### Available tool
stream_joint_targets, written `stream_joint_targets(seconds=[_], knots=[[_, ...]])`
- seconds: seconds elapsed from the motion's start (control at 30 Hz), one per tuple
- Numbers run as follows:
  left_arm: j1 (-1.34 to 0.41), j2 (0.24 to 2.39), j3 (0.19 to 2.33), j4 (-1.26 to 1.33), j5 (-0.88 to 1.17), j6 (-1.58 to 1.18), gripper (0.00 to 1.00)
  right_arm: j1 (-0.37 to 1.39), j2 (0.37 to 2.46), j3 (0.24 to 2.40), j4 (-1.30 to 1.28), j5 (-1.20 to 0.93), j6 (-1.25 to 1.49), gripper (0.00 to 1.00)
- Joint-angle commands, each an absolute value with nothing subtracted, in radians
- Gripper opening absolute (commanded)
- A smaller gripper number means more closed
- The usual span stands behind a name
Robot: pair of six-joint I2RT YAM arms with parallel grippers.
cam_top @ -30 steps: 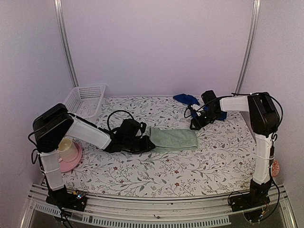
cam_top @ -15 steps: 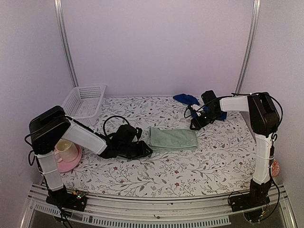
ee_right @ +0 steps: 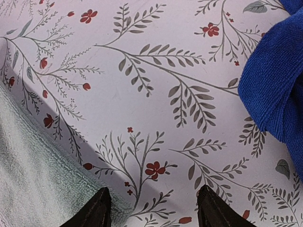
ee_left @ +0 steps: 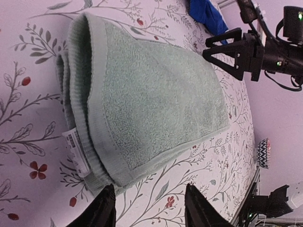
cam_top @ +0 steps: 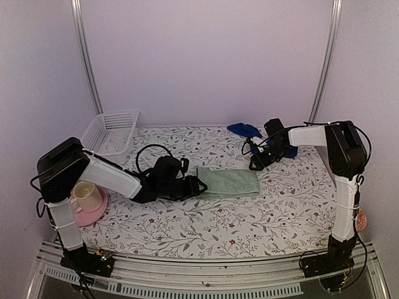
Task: Roll the towels
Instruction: Smooth out the towel at the center of the board.
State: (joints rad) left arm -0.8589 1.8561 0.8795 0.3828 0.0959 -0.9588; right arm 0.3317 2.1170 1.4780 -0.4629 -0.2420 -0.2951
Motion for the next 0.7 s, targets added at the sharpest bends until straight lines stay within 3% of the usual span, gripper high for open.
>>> stream_joint_targets(seconds=[0.0,0.47,0.67], knots=[[-0.848,1.896,0.898,0.380,0.090,-0.957,0.51,0.328,2.138,1.477,-0.464,-0.260,-0.293,0.64],[-0.843,1.914,0.922,0.341,0.059,-0.948,0.51,0.329,2.149,1.481,-0.469,-0.262,-0.295,0.64],[-0.833,1.935,0.921,0.343,0.060,-0.948,0.47,0.329,2.151,1.480,-0.471,-0.267,-0.295,0.64]])
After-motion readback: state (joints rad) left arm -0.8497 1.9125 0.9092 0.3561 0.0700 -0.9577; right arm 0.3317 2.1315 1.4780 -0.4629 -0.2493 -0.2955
